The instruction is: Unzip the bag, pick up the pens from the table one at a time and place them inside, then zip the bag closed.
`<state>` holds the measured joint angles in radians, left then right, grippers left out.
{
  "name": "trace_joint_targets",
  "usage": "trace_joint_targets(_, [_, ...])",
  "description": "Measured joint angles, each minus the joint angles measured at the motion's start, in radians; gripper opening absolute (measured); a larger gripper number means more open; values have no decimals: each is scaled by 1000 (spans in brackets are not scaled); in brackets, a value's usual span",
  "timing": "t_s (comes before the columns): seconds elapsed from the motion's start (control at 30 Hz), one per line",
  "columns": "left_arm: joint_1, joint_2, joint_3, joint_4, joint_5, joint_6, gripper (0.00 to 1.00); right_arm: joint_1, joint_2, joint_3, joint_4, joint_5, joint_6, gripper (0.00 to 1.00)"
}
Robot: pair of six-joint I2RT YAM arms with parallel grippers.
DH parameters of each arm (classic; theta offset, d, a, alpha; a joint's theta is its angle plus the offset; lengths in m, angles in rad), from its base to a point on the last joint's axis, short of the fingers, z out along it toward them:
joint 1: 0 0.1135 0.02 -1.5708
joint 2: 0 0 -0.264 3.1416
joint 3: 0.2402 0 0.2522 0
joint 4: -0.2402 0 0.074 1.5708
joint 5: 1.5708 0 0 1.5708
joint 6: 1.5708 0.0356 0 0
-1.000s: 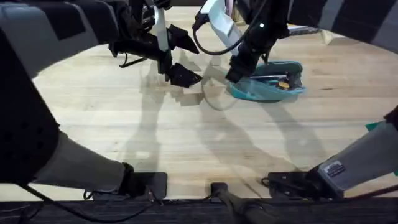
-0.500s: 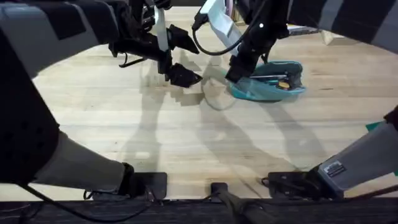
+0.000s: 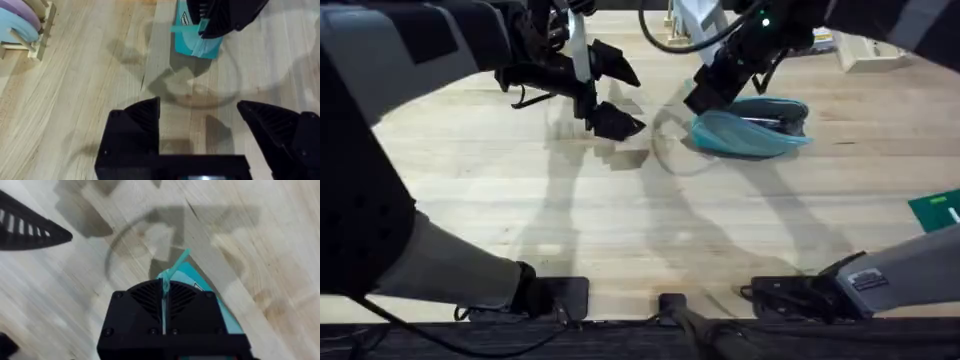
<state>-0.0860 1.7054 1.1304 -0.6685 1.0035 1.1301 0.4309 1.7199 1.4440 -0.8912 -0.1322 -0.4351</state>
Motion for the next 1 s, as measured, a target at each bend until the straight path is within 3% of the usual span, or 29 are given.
trace_joint_targets(0.3, [0, 0, 0, 3, 4, 0, 946, 0, -12, -2, 16, 2, 171, 35])
trace_joint_targets(0.47, [-4, 0, 0, 3, 53, 0, 947, 0, -12, -3, 17, 2, 246, 35])
trace_joint_targets(0.6, [-32, 4, 0, 3, 54, 0, 947, 0, -12, -3, 25, 5, 281, 35])
trace_joint_targets(0.7, [-80, 54, 0, 5, 58, 0, 947, 0, -12, -4, 32, 5, 299, 35])
trace_joint_targets(0.87, [-116, 157, 0, 110, 128, -5, 950, 0, -12, -4, 35, 5, 324, 35])
trace_joint_targets(1.0, [-135, 207, 0, 206, 162, -60, 948, 0, -12, -5, 35, 5, 328, 35])
